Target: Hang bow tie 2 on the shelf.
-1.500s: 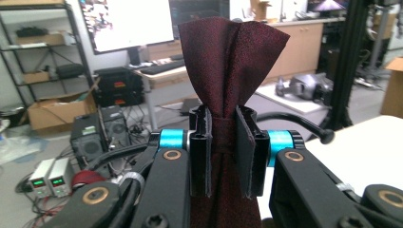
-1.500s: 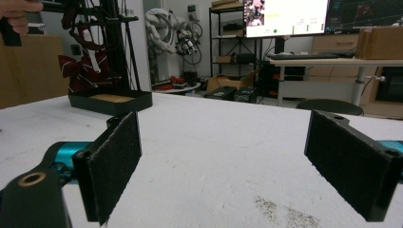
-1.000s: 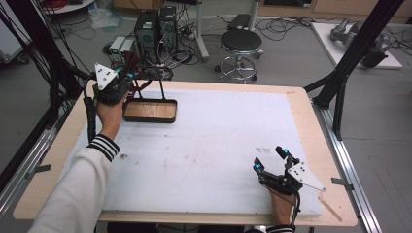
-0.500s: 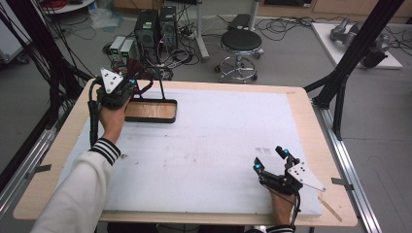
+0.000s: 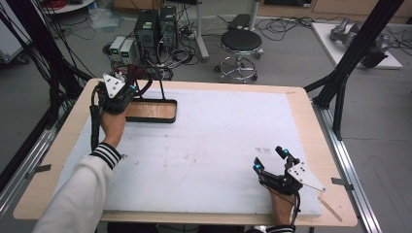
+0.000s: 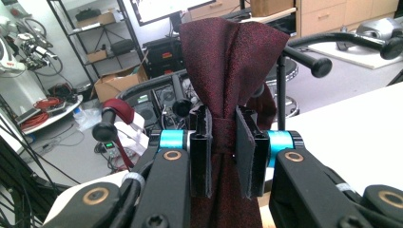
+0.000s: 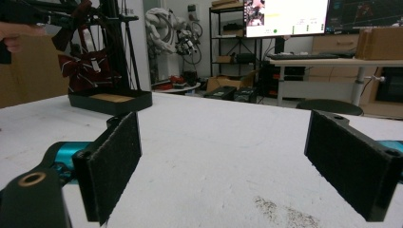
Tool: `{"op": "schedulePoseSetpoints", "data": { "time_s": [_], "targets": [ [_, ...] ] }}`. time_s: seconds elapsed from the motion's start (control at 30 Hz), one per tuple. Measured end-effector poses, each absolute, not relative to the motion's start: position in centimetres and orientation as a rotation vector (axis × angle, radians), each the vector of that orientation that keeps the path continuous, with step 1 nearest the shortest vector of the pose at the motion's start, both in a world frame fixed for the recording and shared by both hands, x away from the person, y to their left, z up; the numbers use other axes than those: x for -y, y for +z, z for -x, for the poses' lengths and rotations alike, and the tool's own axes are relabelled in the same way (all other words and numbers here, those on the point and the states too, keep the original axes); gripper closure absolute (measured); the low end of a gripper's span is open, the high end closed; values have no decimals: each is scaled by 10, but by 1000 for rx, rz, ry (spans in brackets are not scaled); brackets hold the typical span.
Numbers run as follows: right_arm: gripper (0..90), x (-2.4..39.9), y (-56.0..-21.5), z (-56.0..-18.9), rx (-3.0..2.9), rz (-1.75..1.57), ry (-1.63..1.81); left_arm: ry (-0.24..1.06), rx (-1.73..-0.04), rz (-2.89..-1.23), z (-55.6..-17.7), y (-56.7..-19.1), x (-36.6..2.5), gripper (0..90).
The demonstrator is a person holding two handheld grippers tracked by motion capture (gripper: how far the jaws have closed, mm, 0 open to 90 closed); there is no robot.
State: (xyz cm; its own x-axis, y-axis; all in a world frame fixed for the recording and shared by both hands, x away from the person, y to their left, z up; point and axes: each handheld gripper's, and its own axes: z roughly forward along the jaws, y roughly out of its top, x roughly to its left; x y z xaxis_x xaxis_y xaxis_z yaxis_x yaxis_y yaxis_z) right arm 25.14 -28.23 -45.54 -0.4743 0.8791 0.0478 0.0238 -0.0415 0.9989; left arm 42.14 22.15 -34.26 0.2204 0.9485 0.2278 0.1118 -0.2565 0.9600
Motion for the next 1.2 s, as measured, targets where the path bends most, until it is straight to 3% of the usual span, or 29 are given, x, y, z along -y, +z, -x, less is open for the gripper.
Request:
{"op": "schedulePoseSetpoints", "data": {
  "time_s": [1.2],
  "targets": [
    [113, 282, -455, -251, -1553, -976, 1591, 1000, -1097, -1673, -429, -373, -233, 773]
  ]
}}
